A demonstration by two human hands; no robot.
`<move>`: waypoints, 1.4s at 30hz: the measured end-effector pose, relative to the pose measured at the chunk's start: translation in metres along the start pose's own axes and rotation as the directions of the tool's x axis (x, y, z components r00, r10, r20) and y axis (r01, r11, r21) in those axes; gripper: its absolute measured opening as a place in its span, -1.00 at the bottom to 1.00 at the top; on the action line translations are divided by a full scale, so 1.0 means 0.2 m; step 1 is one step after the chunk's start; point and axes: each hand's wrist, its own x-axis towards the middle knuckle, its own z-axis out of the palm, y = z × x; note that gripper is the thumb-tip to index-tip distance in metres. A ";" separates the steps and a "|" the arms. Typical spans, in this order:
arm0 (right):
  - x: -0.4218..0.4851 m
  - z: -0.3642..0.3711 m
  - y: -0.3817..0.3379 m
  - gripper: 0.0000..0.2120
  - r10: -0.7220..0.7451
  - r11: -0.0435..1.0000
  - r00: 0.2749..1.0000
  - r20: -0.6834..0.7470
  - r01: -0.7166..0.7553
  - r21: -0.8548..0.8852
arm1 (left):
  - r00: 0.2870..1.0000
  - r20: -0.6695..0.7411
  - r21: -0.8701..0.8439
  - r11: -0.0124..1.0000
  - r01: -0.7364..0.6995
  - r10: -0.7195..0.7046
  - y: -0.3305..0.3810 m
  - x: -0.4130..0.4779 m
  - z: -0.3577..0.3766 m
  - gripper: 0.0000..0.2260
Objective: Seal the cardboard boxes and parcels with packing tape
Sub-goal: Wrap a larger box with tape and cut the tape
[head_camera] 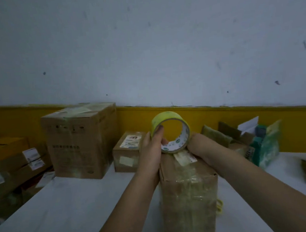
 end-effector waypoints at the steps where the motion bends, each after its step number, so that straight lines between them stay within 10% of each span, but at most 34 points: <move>1: 0.01 -0.01 0.02 -0.78 -0.022 0.993 0.999 -0.023 0.020 -0.115 | 1.000 0.008 0.020 1.000 -0.019 0.019 -0.01 -0.02 0.01 -0.60; 6: -0.01 -0.04 0.06 -0.59 -0.142 0.906 0.989 -0.030 0.117 -0.406 | 0.981 -0.080 0.049 0.983 -0.176 0.179 0.07 0.01 -0.12 -0.80; 11: -0.02 -0.22 0.17 -0.47 -0.122 0.950 0.992 -0.014 0.113 -0.293 | 0.969 0.044 0.459 0.856 -0.237 0.244 0.05 0.08 -0.35 -0.75; 21: -0.16 -0.50 0.66 -0.69 0.090 0.996 0.988 -0.126 -0.089 0.017 | 0.900 0.309 0.216 0.899 -0.381 0.307 -0.28 -0.12 0.18 -0.81; 25: -0.26 -0.63 0.77 -0.10 0.343 0.877 0.927 0.152 -0.374 0.302 | 0.852 0.422 0.178 0.893 -0.413 0.310 -0.33 -0.17 0.43 -0.82; 32: -0.34 -0.61 0.94 -0.43 0.334 0.772 0.927 0.171 -0.373 0.514 | 0.772 0.607 0.240 0.884 -0.402 0.187 -0.35 -0.18 0.60 -0.75; 42: -0.35 -0.61 1.04 -0.49 0.381 0.700 0.910 0.165 -0.401 0.591 | 0.652 0.758 0.626 0.308 -0.717 -0.021 -0.06 0.13 -0.03 -0.38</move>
